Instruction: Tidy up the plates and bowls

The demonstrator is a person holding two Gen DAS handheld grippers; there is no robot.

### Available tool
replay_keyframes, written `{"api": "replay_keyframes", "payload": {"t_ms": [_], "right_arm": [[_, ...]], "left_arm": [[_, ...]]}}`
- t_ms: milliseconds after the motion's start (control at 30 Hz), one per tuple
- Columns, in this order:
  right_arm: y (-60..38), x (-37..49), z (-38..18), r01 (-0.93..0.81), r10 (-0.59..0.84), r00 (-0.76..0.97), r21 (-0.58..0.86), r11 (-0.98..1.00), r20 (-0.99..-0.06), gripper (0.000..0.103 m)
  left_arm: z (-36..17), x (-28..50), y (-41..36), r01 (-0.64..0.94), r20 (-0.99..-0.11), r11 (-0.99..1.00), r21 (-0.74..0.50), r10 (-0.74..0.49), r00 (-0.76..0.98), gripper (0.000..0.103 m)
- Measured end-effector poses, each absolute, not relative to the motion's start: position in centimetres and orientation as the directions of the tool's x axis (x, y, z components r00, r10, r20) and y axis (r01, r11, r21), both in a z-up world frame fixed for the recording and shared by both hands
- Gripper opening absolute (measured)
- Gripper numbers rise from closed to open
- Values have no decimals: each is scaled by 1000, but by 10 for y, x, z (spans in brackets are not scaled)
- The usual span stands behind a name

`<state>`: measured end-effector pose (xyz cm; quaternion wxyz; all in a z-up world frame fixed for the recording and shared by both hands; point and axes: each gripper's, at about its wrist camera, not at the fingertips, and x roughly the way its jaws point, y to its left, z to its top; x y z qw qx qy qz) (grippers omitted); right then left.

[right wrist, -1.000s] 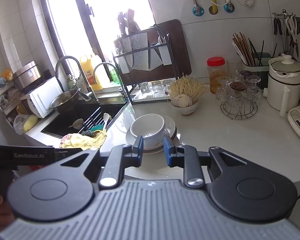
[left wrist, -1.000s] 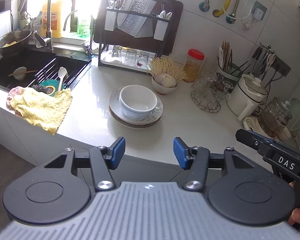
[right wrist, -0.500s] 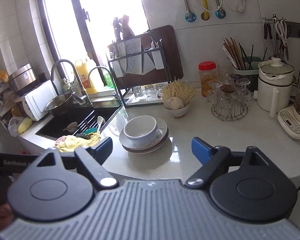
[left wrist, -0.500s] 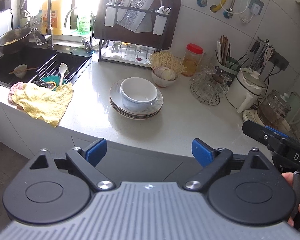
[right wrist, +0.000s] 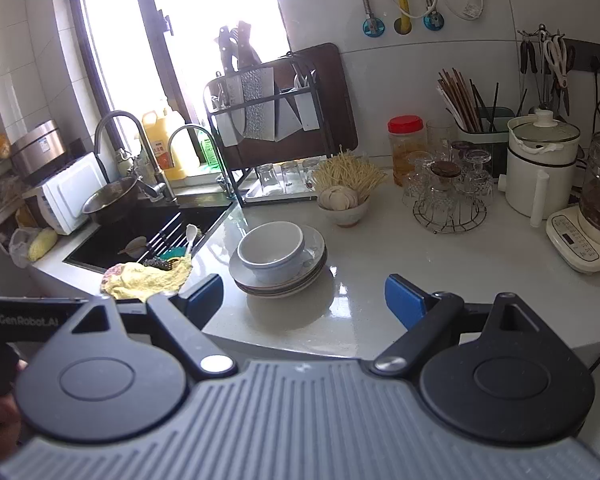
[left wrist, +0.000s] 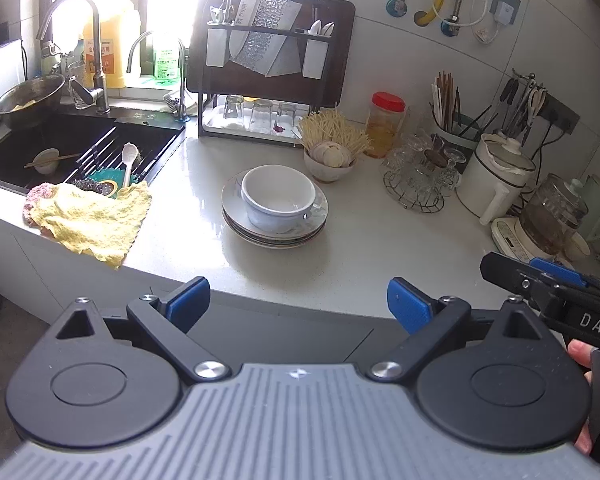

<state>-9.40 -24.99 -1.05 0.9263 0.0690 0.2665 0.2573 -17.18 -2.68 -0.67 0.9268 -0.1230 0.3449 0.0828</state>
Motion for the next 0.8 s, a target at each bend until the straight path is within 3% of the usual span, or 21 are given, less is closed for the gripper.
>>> {"api": "replay_keyframes", "payload": {"t_ms": [800], "right_arm": [[-247, -87, -16, -474, 541, 677, 266, 839, -499, 89]], "left_arm": [[-8, -176, -29, -333, -668, 935, -125, 170, 725, 97]]}}
